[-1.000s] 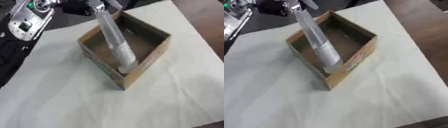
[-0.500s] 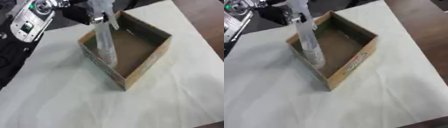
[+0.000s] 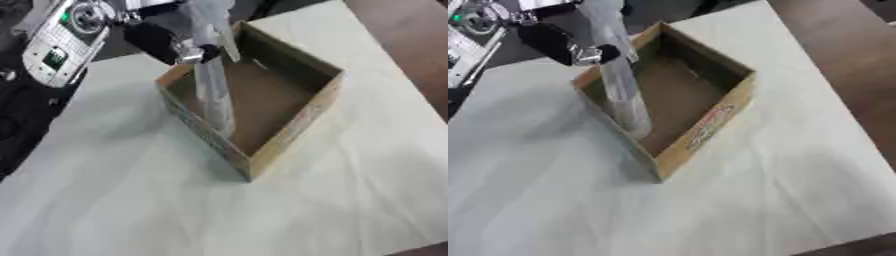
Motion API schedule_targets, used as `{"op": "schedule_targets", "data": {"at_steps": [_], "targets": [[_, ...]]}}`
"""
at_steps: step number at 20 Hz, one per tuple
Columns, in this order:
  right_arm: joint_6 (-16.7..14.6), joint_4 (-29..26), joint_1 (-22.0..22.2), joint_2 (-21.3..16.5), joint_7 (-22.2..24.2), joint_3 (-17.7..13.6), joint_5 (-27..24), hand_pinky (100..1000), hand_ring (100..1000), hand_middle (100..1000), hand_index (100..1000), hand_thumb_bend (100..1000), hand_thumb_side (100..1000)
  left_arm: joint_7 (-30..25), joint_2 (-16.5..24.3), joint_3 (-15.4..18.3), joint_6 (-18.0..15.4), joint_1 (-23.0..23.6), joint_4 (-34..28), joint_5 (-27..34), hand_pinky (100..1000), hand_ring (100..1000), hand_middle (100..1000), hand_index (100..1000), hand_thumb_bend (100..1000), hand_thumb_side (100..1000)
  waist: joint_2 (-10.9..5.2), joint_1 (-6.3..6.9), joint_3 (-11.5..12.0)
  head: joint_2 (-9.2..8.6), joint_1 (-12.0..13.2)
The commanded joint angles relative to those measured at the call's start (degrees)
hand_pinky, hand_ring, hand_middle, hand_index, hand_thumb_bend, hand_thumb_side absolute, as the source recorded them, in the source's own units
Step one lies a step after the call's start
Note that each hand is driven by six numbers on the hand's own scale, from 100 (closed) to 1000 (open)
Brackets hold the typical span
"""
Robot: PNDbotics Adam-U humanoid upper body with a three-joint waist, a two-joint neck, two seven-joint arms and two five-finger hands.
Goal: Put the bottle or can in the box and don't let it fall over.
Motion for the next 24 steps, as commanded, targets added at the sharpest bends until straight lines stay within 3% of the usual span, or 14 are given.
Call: {"op": "schedule_targets", "data": {"at_steps": [1,7,13,24], "targets": [[0.1,-0.5,-0.3,-0.7,-0.2,-0.6,-0.1,1000,1000,1000,991,100,701,-1.9,1.1,0.1,-0.7,-0.2,-0.1,-0.7,794,778,810,901,317,588,-0.85,-0.54,-0.1,-0.54,-0.1],[0.2,-0.5,-0.3,-0.6,-0.2,-0.7,-0.1,1000,1000,1000,991,100,703,-3.2,1.1,0.0,-0.9,0.4,0.4,-1.7,799,787,815,909,338,656,-0.68,-0.61,-0.2,-0.54,-0.1],[0.2,-0.4,-0.2,-0.5,-0.2,-0.8,-0.1,1000,1000,1000,991,100,703,-3.5,1.3,0.5,-0.3,1.1,1.5,-2.3,805,797,829,934,365,801,-0.65,-0.78,0.0,-0.49,0.0],[-0.1,-0.3,0.2,-0.7,-0.3,-0.9,-0.5,1000,1000,1000,991,100,697,-2.7,3.3,2.1,0.6,3.2,2.8,-1.7,797,790,821,930,336,807,-1.06,-1.47,0.5,-0.10,-0.2]]}}
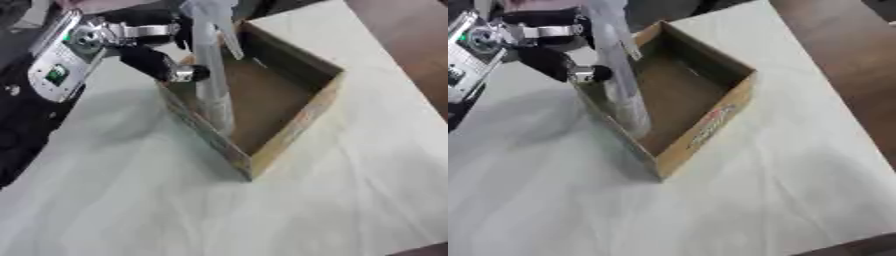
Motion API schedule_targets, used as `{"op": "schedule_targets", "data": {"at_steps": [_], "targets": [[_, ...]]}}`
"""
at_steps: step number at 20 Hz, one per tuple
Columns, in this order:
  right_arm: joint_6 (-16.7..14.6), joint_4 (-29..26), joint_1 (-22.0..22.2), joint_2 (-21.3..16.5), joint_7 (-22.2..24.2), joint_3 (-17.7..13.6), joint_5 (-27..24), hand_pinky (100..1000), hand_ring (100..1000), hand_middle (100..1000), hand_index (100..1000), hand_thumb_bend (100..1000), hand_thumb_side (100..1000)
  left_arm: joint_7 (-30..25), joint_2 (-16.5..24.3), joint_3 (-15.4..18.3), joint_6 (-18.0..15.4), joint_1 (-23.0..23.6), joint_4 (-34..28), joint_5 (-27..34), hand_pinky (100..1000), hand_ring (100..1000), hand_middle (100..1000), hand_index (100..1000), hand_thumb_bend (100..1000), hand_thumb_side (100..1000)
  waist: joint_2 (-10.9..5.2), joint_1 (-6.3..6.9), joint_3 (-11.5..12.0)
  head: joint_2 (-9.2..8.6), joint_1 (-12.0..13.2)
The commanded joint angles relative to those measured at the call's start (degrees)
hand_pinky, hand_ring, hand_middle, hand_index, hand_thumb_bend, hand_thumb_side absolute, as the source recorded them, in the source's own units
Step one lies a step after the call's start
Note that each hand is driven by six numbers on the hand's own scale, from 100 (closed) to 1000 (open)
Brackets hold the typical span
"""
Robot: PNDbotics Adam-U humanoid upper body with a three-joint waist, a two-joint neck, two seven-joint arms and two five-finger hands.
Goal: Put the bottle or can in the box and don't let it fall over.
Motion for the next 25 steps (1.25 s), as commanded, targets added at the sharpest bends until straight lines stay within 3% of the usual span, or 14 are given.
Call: {"op": "schedule_targets", "data": {"at_steps": [1,10,13,14,15,18,21,25], "targets": [[-0.2,-0.4,-0.1,-0.8,-0.1,-0.6,-0.5,1000,1000,1000,991,100,696,0.2,3.1,1.5,0.2,-0.1,-0.2,0.7,796,789,820,930,334,806,-1.37,-1.14,0.1,-0.07,-0.1],[-0.9,-0.3,0.7,-1.3,-0.8,-1.1,-1.0,1000,1000,1000,990,100,677,0.7,6.5,3.5,0.8,3.2,-1.7,3.8,785,772,811,922,296,787,-2.29,-2.23,1.4,0.78,-0.7],[-1.3,-0.3,1.2,-1.8,-1.3,-1.4,-1.4,1000,1000,1000,989,100,664,1.8,8.8,5.0,1.6,5.5,-3.2,6.5,774,752,800,918,229,768,-3.04,-2.88,2.5,1.73,-1.5],[-1.4,-0.2,1.3,-2.0,-1.4,-1.5,-1.6,1000,1000,1000,989,100,658,2.2,9.6,5.5,2.0,6.4,-3.9,7.6,763,738,791,916,152,759,-3.27,-3.09,2.9,2.03,-1.8],[-1.5,-0.2,1.5,-2.3,-1.6,-1.6,-1.7,1000,1000,1000,988,100,662,3.0,10.7,6.3,2.7,7.4,-4.7,8.8,761,732,788,915,136,752,-3.66,-3.43,3.5,2.52,-2.4],[-2.1,-0.2,2.2,-3.0,-2.3,-1.9,-2.5,1000,1000,1000,987,100,637,6.7,14.4,8.5,4.8,12.0,-8.6,14.1,730,676,762,909,100,774,-4.83,-4.48,5.2,3.75,-4.3],[-2.9,-0.1,2.8,-3.9,-3.2,-2.4,-3.3,1000,1000,1000,985,100,613,10.8,17.1,11.2,7.5,17.7,-13.6,21.8,679,583,709,876,100,689,-5.95,-5.65,7.1,4.66,-7.4],[-4.0,-0.4,2.5,-5.0,-4.6,-2.8,-5.0,1000,1000,1000,982,100,576,21.0,19.0,16.2,8.0,30.4,-26.3,33.8,601,519,659,854,100,665,-7.09,-7.20,9.2,5.08,-11.0]]}}
